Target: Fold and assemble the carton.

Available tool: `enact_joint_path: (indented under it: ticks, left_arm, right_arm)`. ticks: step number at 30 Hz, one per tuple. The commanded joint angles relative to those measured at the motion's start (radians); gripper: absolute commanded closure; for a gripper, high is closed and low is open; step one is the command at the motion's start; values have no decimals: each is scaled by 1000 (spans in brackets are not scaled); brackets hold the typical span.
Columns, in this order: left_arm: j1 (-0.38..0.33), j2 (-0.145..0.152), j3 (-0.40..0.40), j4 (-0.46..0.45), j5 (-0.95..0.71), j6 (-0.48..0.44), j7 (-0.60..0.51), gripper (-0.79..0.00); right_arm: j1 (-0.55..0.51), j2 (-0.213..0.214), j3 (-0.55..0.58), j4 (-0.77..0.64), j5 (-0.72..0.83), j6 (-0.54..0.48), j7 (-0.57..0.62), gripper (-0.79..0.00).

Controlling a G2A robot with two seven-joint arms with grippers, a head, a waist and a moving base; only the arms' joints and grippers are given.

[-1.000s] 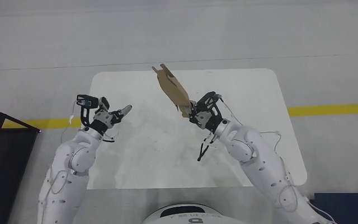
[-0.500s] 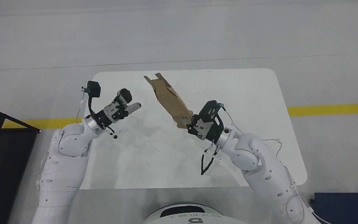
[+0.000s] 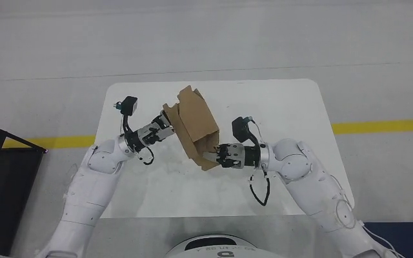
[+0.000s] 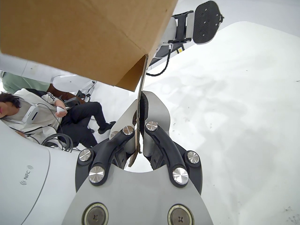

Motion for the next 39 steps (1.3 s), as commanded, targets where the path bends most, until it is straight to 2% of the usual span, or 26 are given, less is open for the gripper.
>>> enact_joint_path:
  ticks: [1, 2, 3, 7, 15, 19, 23, 26, 32, 33, 34, 35, 36, 39]
  left_arm:
    - [-10, 2, 14, 18, -48, 3, -17, -671]
    - [-14, 2, 19, 28, -75, 3, -21, -557]
    - [-19, 3, 23, 38, -102, 2, -25, -499]
    - [-39, 8, 32, 66, -169, -5, -61, -388]
    - [-51, 16, 33, 65, -237, -5, -107, -372]
    - [-50, 17, 32, 68, -253, -5, -108, -336]
    - [-50, 18, 28, 71, -266, -5, -110, -200]
    - [-46, 19, 24, 65, -266, -5, -110, 0]
    - [-35, 19, 15, 52, -258, -5, -109, 0]
    - [-34, 19, 13, 51, -261, -5, -106, 0]
    - [-31, 19, 13, 51, -273, -5, -104, 0]
    - [-31, 19, 13, 52, -286, -5, -107, 0]
    - [-33, 19, 12, 55, -295, -5, -110, 0]
    - [-38, 23, 11, 58, -312, -5, -110, 0]
  right_arm:
    - [10, 2, -1, 9, 22, 8, 15, 0]
    - [14, 3, -4, 12, 28, 12, 20, 0]
    - [18, 4, -6, 14, 33, 16, 25, 0]
    - [33, 7, -21, 21, 50, 27, 47, 0]
    - [63, 12, -53, 36, 92, 18, 89, 0]
    - [72, 16, -61, 43, 110, 8, 102, 0]
    - [80, 19, -68, 48, 127, 10, 107, 0]
    - [87, 21, -74, 56, 153, -1, 117, 0]
    - [101, 26, -80, 72, 184, 3, 124, 0]
    - [103, 27, -80, 74, 185, 7, 122, -246]
    - [104, 28, -80, 75, 185, 12, 119, -557]
    - [104, 28, -80, 76, 187, 14, 116, -757]
    - [105, 29, -79, 78, 188, 17, 110, -785]
    - [106, 31, -76, 74, 176, 16, 98, -785]
